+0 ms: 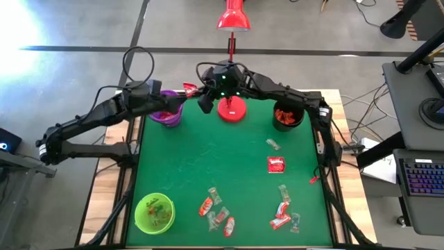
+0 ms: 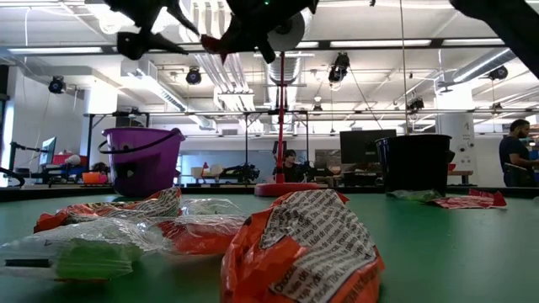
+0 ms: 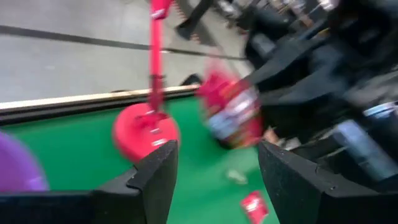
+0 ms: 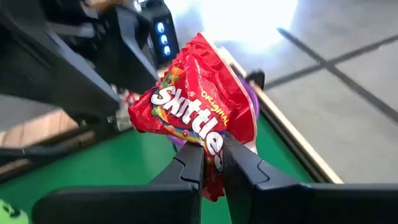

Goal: Sort candy
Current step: Put the red candy into the violet bucket

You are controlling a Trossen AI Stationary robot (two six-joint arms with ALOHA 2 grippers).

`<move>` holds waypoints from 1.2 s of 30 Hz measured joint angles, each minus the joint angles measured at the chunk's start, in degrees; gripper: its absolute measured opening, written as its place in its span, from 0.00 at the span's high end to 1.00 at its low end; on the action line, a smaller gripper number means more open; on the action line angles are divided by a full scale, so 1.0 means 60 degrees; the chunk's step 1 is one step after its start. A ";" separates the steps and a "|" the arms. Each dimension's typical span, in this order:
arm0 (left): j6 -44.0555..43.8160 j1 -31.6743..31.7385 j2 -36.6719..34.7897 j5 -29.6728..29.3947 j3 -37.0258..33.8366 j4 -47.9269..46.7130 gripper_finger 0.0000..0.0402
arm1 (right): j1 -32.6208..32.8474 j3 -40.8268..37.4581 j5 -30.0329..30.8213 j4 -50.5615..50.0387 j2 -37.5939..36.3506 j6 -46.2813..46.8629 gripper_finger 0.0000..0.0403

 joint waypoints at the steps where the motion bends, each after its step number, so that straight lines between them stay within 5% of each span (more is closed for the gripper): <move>1: -0.0033 0.0000 0.0046 0.0062 0.0000 0.0252 0.49 | 0.0004 0.0178 0.0000 -0.0302 0.0091 -0.0020 0.93; 20: 0.0394 0.0502 0.0797 0.0562 0.0015 0.1794 0.52 | 0.0310 0.0947 0.0058 -0.1223 0.0237 -0.0363 0.93; 36: 0.0725 0.0678 0.0872 0.1069 0.0015 0.1634 0.96 | 0.0291 0.0951 0.0448 -0.1078 0.0222 -0.0424 0.93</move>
